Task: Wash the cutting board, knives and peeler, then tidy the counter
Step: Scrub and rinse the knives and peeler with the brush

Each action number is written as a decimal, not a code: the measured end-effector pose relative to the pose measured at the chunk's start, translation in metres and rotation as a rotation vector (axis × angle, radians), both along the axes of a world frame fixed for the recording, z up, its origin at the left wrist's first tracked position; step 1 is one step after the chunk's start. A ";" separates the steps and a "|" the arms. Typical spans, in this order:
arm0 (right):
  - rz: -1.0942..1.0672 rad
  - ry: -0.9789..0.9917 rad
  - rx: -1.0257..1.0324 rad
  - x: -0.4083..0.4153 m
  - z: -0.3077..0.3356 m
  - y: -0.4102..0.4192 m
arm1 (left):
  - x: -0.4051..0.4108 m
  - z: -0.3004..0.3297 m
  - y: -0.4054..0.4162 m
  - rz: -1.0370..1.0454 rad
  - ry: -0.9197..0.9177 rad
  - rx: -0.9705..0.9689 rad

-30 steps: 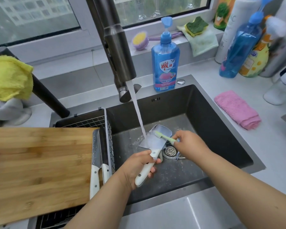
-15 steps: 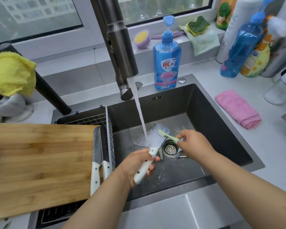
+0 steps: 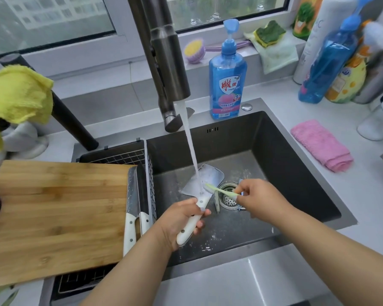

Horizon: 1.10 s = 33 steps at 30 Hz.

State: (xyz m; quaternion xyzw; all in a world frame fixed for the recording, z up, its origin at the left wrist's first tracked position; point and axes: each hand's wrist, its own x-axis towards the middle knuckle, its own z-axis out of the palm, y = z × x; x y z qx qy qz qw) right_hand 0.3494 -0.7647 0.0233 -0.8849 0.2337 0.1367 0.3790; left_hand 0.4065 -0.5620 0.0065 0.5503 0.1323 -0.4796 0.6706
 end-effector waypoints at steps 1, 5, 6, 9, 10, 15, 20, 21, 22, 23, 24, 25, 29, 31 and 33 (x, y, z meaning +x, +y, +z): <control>-0.003 -0.004 -0.036 0.002 -0.001 -0.002 | -0.001 0.001 0.000 -0.010 -0.006 0.003; -0.026 0.000 -0.183 0.017 0.000 -0.012 | -0.005 0.004 0.001 -0.069 -0.042 0.047; -0.012 0.009 -0.175 0.020 0.001 -0.010 | -0.005 0.004 0.001 -0.086 -0.050 0.058; 0.051 0.021 -0.068 0.024 -0.001 0.009 | -0.007 0.003 0.001 -0.150 -0.079 0.082; 0.068 0.017 -0.035 0.025 -0.002 0.015 | -0.008 0.002 0.001 -0.177 -0.094 0.099; 0.017 0.006 -0.142 0.040 -0.011 0.004 | -0.009 0.009 0.000 -0.290 -0.192 0.175; -0.047 0.027 -0.165 0.036 -0.016 -0.006 | -0.008 0.013 0.000 -0.330 -0.239 0.232; -0.041 0.022 -0.122 0.031 -0.016 0.002 | -0.007 0.013 -0.001 -0.347 -0.263 0.276; -0.034 0.013 -0.054 0.026 -0.017 0.010 | -0.006 0.013 -0.002 -0.370 -0.295 0.336; -0.024 0.006 0.010 0.020 -0.017 0.019 | -0.006 0.014 -0.004 -0.398 -0.329 0.409; -0.010 -0.003 0.046 0.014 -0.018 0.027 | -0.005 0.014 -0.005 -0.428 -0.361 0.479; 0.003 -0.010 0.046 0.011 -0.019 0.030 | -0.005 0.014 -0.006 -0.447 -0.389 0.536; -0.014 -0.019 -0.138 0.014 -0.022 0.017 | -0.004 0.013 -0.004 -0.455 -0.471 0.645; -0.053 -0.018 -0.191 0.015 -0.019 0.008 | -0.004 0.014 -0.001 -0.416 -0.483 0.638; -0.086 -0.049 -0.210 0.013 -0.013 0.004 | -0.001 0.018 0.001 -0.321 -0.437 0.579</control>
